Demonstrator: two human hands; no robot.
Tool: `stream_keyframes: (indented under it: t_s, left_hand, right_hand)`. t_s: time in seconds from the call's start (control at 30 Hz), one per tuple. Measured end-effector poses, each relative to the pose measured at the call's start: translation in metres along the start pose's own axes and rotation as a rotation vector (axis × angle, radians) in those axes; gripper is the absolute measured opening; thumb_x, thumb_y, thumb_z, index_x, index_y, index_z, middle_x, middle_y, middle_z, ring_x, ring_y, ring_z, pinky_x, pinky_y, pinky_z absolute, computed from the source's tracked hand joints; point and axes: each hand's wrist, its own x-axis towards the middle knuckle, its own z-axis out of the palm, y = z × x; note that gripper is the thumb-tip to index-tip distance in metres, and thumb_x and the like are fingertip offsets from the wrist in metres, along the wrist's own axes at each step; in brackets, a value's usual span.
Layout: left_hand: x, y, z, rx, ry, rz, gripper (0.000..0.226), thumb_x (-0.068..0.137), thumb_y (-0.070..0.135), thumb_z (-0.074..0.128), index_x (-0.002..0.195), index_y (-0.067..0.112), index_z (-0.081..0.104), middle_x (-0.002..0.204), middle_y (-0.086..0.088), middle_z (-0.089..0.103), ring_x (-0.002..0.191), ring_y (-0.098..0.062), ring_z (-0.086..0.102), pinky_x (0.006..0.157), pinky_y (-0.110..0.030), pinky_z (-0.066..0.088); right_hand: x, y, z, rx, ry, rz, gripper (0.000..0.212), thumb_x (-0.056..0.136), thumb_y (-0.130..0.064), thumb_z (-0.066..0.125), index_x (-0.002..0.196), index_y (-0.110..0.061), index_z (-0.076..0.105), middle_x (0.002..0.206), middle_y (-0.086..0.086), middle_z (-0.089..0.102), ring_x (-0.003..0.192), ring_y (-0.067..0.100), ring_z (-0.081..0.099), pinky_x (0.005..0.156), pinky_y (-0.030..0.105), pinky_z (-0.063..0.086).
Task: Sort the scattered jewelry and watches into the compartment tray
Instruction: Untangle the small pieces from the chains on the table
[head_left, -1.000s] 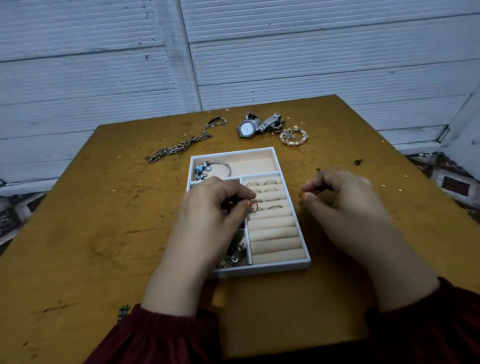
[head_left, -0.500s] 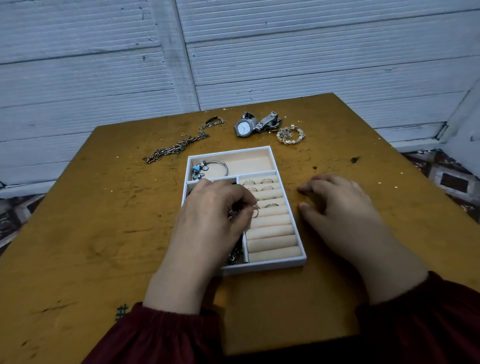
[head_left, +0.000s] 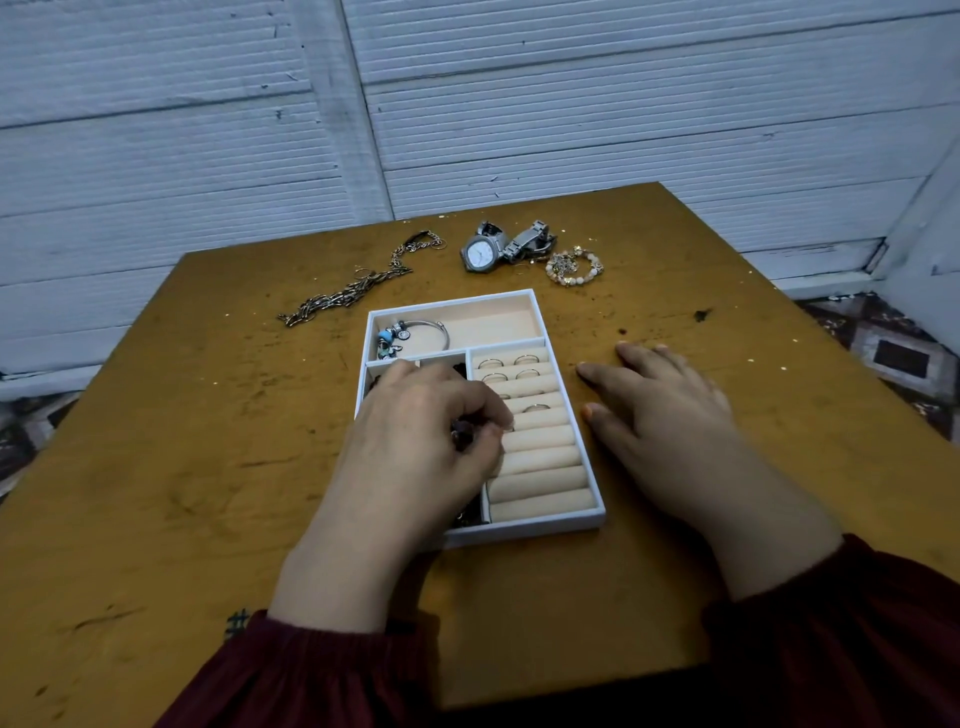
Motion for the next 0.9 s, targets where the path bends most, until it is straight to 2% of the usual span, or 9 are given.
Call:
stream_keyframes:
  t_s: [0.1,0.3,0.43,0.53,0.7,0.9]
  left_hand:
    - [-0.0001,0.0011,0.0002,0.007,-0.001,-0.006,0.019,0.073,0.032,0.056,0.082,0.033,0.073,0.082,0.012,0.063,0.090,-0.016,0.050,0.077,-0.036,0.045]
    - [0.0004,-0.0019,0.0023,-0.014,0.005,-0.018,0.011,0.079,0.023,0.069,0.085,0.033,0.073,0.084,0.012,0.063,0.093,-0.015,0.050,0.080,-0.036,0.045]
    - [-0.0003,-0.0003,0.0032,-0.026,0.019,-0.050,0.009,0.087,0.033,0.062,0.088,0.031,0.071,0.090,0.015,0.065,0.097,-0.011,0.048,0.081,-0.033,0.043]
    - [0.0008,0.0002,0.0049,-0.018,0.040,-0.059,0.008,0.087,0.032,0.063,0.088,0.031,0.071,0.090,0.015,0.066,0.097,-0.012,0.049,0.081,-0.036,0.044]
    - [0.0008,0.0017,0.0050,0.000,0.042,-0.078,0.008,0.086,0.032,0.064,0.089,0.031,0.072,0.091,0.015,0.065,0.097,-0.011,0.046,0.079,-0.030,0.040]
    - [0.0006,0.0019,0.0051,-0.004,0.038,-0.080,0.008,0.086,0.032,0.065,0.089,0.031,0.071,0.090,0.014,0.065,0.095,-0.012,0.046,0.080,-0.031,0.040]
  right_hand:
    - [-0.0002,-0.0006,-0.0001,0.002,0.001,0.003,0.048,0.098,-0.045,0.039,0.144,-0.046,0.027,0.159,-0.009,0.013,0.147,0.019,0.003,0.117,0.044,0.009]
    - [0.0002,-0.0009,0.0006,0.003,0.003,0.004,0.048,0.098,-0.045,0.040,0.144,-0.046,0.027,0.159,-0.009,0.014,0.147,0.020,0.003,0.117,0.044,0.009]
    - [0.0002,-0.0016,0.0006,-0.002,0.009,0.011,0.048,0.098,-0.045,0.040,0.144,-0.046,0.027,0.159,-0.009,0.014,0.147,0.020,0.004,0.117,0.044,0.009]
    - [0.0004,-0.0012,0.0015,-0.001,0.012,0.013,0.048,0.097,-0.045,0.040,0.144,-0.046,0.027,0.158,-0.009,0.015,0.147,0.020,0.004,0.117,0.044,0.009]
    - [0.0013,-0.0016,0.0024,0.003,0.019,0.011,0.048,0.097,-0.045,0.041,0.144,-0.046,0.028,0.158,-0.009,0.015,0.147,0.020,0.004,0.117,0.045,0.010]
    - [0.0009,-0.0010,0.0007,0.012,0.018,0.003,0.048,0.097,-0.045,0.041,0.143,-0.046,0.030,0.158,-0.009,0.016,0.147,0.020,0.004,0.117,0.045,0.010]
